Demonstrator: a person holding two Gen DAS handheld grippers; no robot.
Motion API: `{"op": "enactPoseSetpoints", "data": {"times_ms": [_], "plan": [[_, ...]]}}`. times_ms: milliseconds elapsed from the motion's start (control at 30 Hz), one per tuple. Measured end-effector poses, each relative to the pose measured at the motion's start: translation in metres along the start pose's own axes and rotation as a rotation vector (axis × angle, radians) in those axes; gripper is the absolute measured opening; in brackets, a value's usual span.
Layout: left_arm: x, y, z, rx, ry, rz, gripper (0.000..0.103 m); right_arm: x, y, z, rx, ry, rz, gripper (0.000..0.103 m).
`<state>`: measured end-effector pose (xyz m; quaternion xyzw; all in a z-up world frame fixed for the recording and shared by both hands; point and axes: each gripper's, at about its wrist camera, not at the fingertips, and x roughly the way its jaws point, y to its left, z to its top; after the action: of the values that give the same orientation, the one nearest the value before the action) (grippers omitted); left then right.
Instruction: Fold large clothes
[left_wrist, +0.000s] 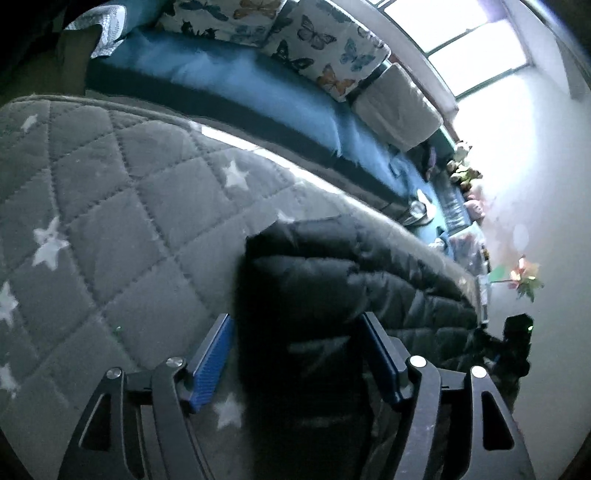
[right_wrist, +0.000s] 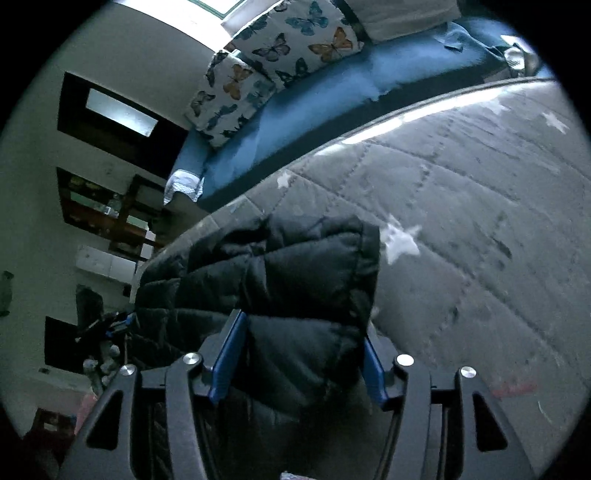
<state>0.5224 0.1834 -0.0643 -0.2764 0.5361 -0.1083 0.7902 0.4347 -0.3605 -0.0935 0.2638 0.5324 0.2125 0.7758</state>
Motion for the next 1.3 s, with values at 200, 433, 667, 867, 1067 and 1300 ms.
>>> {"op": "enactPoseSetpoints", "data": {"times_ms": [200,433,667,867,1067,1300], "plan": [[0.012,-0.02,0.0,0.002,-0.031,-0.003,0.053,0.005,0.011,0.002,-0.016,-0.016,-0.016,0.038],[-0.035,-0.077,-0.023,0.096,-0.129,-0.045,0.014,-0.043,0.064,-0.012,-0.11,-0.091,0.032,0.02],[-0.139,-0.133,-0.077,0.195,-0.251,-0.113,0.013,-0.118,0.121,-0.055,-0.239,-0.157,0.062,0.019],[-0.239,-0.146,-0.178,0.271,-0.374,-0.173,0.013,-0.184,0.152,-0.131,-0.347,-0.222,0.09,0.019],[-0.298,-0.125,-0.29,0.32,-0.425,-0.168,0.013,-0.213,0.169,-0.22,-0.465,-0.21,0.049,0.019],[-0.32,-0.09,-0.407,0.338,-0.391,-0.1,0.013,-0.21,0.168,-0.299,-0.56,-0.189,0.011,0.02]]}}
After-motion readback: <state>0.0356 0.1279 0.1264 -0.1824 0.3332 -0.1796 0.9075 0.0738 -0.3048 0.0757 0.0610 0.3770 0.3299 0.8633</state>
